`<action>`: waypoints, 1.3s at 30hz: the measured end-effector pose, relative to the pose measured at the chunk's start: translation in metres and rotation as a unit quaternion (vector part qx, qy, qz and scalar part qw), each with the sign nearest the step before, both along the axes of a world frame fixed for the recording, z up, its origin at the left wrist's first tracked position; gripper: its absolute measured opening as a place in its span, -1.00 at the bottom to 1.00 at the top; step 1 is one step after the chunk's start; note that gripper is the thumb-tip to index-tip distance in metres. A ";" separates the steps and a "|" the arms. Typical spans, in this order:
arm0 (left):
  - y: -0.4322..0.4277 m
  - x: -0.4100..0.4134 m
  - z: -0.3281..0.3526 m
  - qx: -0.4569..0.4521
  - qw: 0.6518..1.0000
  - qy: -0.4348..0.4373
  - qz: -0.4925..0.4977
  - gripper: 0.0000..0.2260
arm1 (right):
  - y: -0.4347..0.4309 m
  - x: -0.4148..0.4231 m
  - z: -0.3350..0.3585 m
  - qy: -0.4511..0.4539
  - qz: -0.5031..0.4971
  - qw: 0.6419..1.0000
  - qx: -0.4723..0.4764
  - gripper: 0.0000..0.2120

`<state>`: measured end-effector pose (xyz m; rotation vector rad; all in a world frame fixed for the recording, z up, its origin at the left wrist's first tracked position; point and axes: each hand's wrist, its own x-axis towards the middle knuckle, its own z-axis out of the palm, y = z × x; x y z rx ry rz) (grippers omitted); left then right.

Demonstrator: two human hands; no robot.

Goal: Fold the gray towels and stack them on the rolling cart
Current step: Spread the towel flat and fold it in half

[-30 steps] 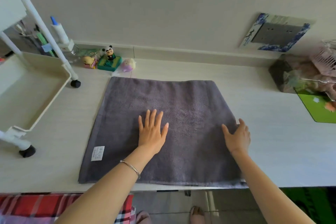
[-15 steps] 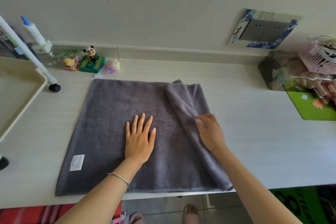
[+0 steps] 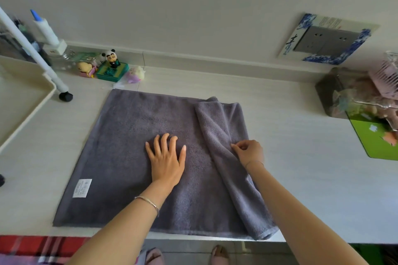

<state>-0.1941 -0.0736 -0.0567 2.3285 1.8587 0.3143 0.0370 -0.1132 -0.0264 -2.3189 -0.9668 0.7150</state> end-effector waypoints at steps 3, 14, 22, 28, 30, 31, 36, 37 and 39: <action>0.001 -0.001 -0.003 0.023 1.000 -0.005 0.008 -0.57 | -0.005 0.002 -0.005 -0.013 -0.002 0.999 0.038 -0.90; 0.001 0.000 -0.005 0.027 0.999 -0.003 0.018 -0.58 | 0.005 0.023 0.000 -0.006 0.107 0.994 -0.016 -0.88; 0.002 0.001 -0.007 0.028 0.999 0.005 0.015 -0.58 | -0.015 0.101 0.017 0.061 -0.006 0.997 0.048 -0.86; 0.021 0.025 0.010 0.016 0.999 -0.042 0.020 -0.50 | 0.012 0.111 0.024 0.077 0.003 0.993 0.091 -0.83; 0.035 0.046 0.016 -0.006 0.998 -0.059 -0.009 -0.37 | 0.039 0.105 0.032 0.090 0.051 0.988 0.117 -0.76; 0.043 0.056 0.018 -0.016 0.998 -0.063 -0.020 -0.33 | 0.052 0.102 0.035 0.095 0.084 0.985 0.114 -0.71; 0.073 0.083 0.003 -0.064 0.998 0.006 -0.023 -0.28 | 0.110 0.089 0.032 0.101 0.235 0.966 0.048 -0.63; 0.074 0.085 0.000 -0.059 0.998 0.028 -0.020 -0.29 | 0.117 0.087 0.030 0.071 0.266 0.961 0.026 -0.63; 0.075 0.087 -0.004 -0.050 0.998 0.048 -0.014 -0.31 | 0.129 0.086 0.025 0.022 0.311 0.950 -0.006 -0.52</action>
